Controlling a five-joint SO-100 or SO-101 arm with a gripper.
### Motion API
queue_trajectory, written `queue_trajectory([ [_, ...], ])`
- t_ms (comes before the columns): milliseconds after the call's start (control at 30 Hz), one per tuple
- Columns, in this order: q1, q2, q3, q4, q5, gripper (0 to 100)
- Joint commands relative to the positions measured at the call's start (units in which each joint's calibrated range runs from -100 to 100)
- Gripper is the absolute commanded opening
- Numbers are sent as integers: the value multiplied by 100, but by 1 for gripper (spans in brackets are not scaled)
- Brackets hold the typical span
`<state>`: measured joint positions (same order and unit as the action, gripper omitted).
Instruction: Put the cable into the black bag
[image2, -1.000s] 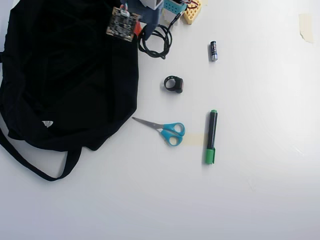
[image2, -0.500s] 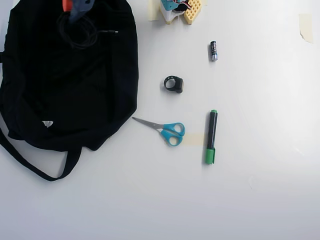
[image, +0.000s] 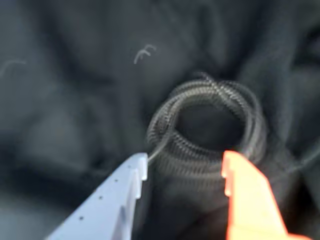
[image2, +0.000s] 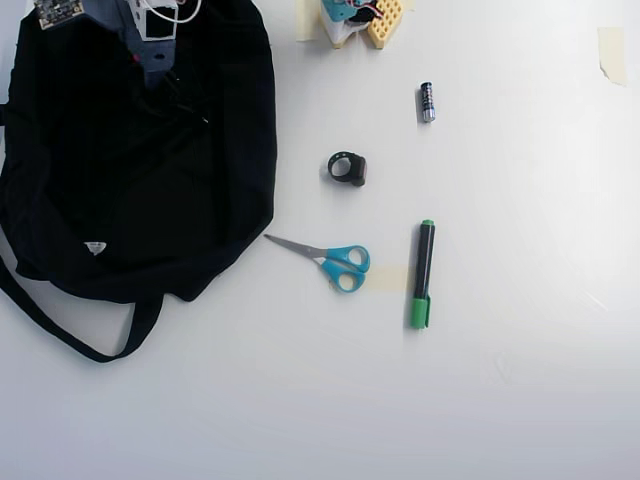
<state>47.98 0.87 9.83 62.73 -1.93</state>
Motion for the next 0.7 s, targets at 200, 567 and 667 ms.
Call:
queue_trajectory([
  [200, -2367, -3515, 491, 2581, -200, 2],
  [567, -5449, -7183, 5630, 1177, -190, 2],
  [667, -5666, -7971, 6223, 1108, -190, 2],
])
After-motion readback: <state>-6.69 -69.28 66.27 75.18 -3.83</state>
